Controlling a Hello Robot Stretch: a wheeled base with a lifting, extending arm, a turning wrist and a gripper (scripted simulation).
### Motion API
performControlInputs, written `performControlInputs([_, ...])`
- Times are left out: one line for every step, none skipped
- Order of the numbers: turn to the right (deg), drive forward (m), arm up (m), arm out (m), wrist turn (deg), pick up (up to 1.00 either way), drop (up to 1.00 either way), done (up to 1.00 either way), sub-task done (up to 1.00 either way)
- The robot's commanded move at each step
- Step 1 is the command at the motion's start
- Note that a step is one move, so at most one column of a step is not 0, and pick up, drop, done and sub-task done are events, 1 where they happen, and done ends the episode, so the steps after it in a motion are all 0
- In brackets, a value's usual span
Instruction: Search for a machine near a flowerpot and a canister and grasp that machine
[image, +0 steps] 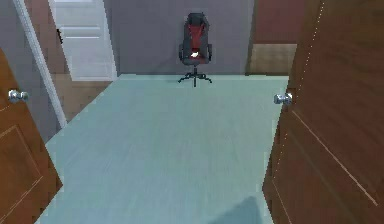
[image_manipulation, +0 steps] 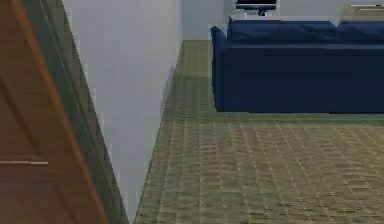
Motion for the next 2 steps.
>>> performControlInputs([0.0, 1.0, 0.0, 0.0, 0.0, 0.0, 0.0, 0.0, 0.0])
performControlInputs([0.0, 0.5, 0.0, 0.0, 0.0, 0.0, 0.0, 0.0, 0.0])
